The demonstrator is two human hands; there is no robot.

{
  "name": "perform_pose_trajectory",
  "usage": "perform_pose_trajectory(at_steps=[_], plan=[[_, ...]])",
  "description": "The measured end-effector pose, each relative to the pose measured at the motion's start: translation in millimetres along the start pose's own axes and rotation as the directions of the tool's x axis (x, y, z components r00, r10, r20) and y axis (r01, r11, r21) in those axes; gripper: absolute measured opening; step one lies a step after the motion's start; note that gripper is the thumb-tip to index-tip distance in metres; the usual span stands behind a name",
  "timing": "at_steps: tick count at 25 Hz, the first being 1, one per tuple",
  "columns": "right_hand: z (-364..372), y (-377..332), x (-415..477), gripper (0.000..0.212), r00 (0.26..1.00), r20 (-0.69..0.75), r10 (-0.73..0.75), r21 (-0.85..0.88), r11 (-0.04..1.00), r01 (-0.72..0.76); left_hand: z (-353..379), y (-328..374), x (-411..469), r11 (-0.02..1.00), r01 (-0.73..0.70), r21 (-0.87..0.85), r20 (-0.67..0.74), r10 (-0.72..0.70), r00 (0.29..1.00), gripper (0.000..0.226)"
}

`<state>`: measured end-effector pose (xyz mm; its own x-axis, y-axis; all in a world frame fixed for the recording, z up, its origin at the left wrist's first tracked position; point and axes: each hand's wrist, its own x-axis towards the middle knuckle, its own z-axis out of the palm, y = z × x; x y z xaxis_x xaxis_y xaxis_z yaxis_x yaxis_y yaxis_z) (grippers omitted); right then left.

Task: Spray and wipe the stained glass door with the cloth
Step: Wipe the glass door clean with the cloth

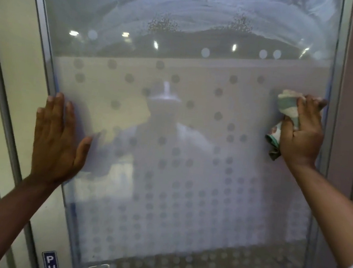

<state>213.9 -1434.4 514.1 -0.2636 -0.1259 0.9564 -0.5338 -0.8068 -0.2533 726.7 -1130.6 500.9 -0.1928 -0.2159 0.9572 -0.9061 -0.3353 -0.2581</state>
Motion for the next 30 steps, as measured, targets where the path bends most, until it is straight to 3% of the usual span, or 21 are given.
perform_pose_trajectory(at_steps=[5, 9, 19, 30], plan=[[0.0, 13.1, -51.6, 0.054, 0.971, -0.091, 0.222, 0.051, 0.975, -0.218, -0.5, 26.6, -12.8, 1.0, 0.017, 0.023, 0.045, -0.018, 0.999, 0.088], [16.4, -16.5, -85.0, 0.056, 0.906, -0.165, 0.39, 0.103, 0.92, -0.378, -2.3, 30.4, -10.6, 0.999, 0.031, 0.037, 0.036, -0.032, 0.999, 0.086], [61.1, -140.6, -129.0, 0.053, 0.98, -0.087, 0.178, 0.086, 0.982, -0.171, -0.6, 27.9, -12.2, 0.999, 0.018, 0.043, 0.027, -0.019, 0.999, 0.083], [104.5, -285.5, -168.5, 0.055, 0.997, 0.078, 0.004, 0.159, 0.987, -0.017, 3.3, 21.4, -15.6, 0.999, 0.011, -0.035, 0.045, -0.01, 0.999, 0.086]])
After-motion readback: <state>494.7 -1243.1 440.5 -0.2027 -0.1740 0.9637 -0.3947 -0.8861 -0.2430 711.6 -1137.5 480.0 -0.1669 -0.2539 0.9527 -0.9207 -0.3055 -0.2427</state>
